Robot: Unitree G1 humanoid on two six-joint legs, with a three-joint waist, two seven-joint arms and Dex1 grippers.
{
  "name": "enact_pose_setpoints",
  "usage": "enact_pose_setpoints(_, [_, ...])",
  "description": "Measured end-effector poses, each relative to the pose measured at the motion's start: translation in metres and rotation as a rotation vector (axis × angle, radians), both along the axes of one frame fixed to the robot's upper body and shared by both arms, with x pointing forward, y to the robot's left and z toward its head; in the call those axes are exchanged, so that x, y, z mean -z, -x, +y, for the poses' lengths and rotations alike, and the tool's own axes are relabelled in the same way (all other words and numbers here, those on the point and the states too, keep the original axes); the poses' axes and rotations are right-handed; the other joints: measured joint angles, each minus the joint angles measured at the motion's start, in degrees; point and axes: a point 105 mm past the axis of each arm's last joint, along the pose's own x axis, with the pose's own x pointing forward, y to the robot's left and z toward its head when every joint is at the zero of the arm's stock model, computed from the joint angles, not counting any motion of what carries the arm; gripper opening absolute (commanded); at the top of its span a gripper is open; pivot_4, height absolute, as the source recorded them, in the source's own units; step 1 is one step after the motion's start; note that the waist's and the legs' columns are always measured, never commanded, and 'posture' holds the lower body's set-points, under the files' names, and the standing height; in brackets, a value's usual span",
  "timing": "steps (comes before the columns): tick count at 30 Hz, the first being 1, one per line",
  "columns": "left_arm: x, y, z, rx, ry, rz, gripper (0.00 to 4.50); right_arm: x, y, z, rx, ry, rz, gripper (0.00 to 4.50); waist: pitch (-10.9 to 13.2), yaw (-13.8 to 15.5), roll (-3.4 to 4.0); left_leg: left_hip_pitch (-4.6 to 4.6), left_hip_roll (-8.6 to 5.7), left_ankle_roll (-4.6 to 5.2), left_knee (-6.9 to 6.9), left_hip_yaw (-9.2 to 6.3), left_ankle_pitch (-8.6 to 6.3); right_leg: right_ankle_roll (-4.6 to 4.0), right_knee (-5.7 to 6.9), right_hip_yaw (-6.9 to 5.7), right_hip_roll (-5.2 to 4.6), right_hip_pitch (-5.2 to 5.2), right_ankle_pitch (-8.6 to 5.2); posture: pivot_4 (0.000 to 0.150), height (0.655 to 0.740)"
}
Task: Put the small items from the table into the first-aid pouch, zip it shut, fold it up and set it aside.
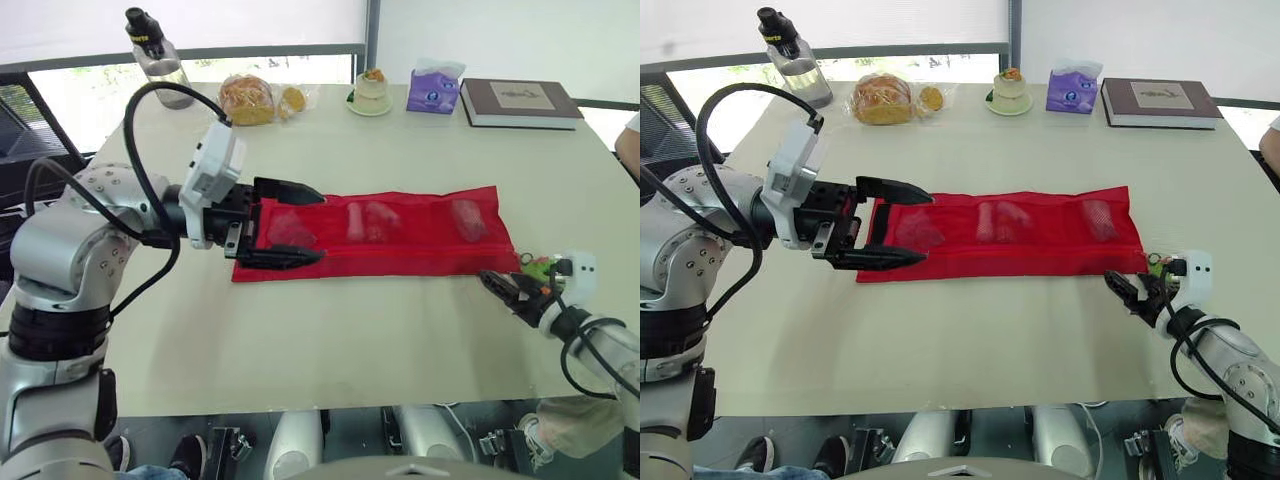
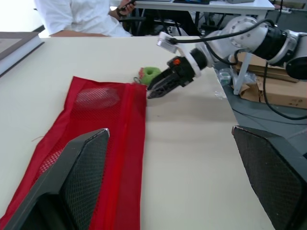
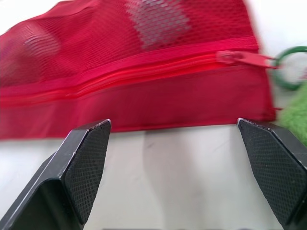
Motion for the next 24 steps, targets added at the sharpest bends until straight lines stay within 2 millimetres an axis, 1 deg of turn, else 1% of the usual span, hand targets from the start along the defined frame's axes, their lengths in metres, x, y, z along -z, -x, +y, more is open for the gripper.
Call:
enact_pose_setpoints(3, [0.000, 0.005, -0.001, 0.030, 0.000, 0.005, 4.39, 0.000, -0.002, -0.003, 0.019, 0.009, -0.004, 4.50, 0.00, 0.01, 0.00, -0.06, -0.01, 0.01, 0.05, -0.01, 0.00, 0.02, -0.01, 0.01, 0.00, -0.01, 0.01, 0.150, 0.7400])
enact_pose_setpoints(4, [-0.001, 0.010, -0.004, 0.069, 0.009, 0.012, 4.39, 0.000, -0.004, -0.012, 0.058, 0.033, -0.010, 4.50, 0.00, 0.08, 0.00, -0.14, -0.02, 0.04, 0.14, -0.04, -0.01, 0.04, -0.02, 0.00, -0.01, -0.01, 0.02, 0.150, 0.7400])
enact_pose_setpoints(8, [0.000, 0.014, -0.007, 0.091, 0.004, 0.011, 4.39, 0.000, -0.008, -0.024, 0.102, 0.060, -0.017, 4.50, 0.00, 0.03, 0.01, -0.13, -0.02, 0.04, 0.15, -0.04, -0.01, 0.04, 0.00, 0.00, 0.02, -0.02, 0.03, 0.150, 0.7400])
enact_pose_setpoints(12, [0.000, 0.015, -0.008, 0.093, 0.005, 0.010, 4.39, -0.002, -0.013, -0.026, 0.103, 0.056, -0.023, 4.50, 0.01, -0.12, 0.02, -0.12, -0.02, 0.04, 0.15, -0.05, -0.01, 0.03, 0.01, 0.00, 0.08, -0.02, 0.03, 0.150, 0.7400])
enact_pose_setpoints(13, [-0.001, 0.014, -0.009, 0.090, 0.007, 0.006, 4.39, -0.003, -0.017, -0.025, 0.090, 0.034, -0.026, 4.50, 0.01, -0.21, 0.02, -0.12, -0.02, 0.04, 0.15, -0.04, -0.01, 0.03, 0.01, 0.01, 0.10, -0.02, 0.03, 0.150, 0.7400])
enact_pose_setpoints(15, [-0.001, 0.014, -0.009, 0.088, 0.008, 0.003, 4.39, -0.003, -0.019, -0.022, 0.071, 0.011, -0.026, 4.50, 0.01, -0.20, 0.03, -0.12, -0.02, 0.04, 0.14, -0.04, -0.01, 0.02, 0.01, 0.00, 0.11, -0.02, 0.04, 0.150, 0.7400])
enact_pose_setpoints(16, [-0.002, 0.014, -0.010, 0.089, 0.010, 0.000, 4.39, -0.005, -0.023, -0.017, 0.043, -0.035, -0.027, 4.50, 0.01, -0.22, 0.03, -0.12, -0.02, 0.04, 0.15, -0.05, -0.01, -0.02, 0.01, 0.00, 0.12, -0.02, 0.06, 0.150, 0.7400])
enact_pose_setpoints(24, [-0.001, 0.013, -0.013, 0.097, 0.006, 0.002, 4.39, -0.004, -0.032, 0.000, -0.056, -0.188, -0.028, 4.50, -0.04, -0.55, -0.04, -0.06, 0.05, 0.04, 0.17, 0.01, -0.01, -0.08, 0.01, 0.05, 0.26, -0.01, 0.11, 0.150, 0.7400])
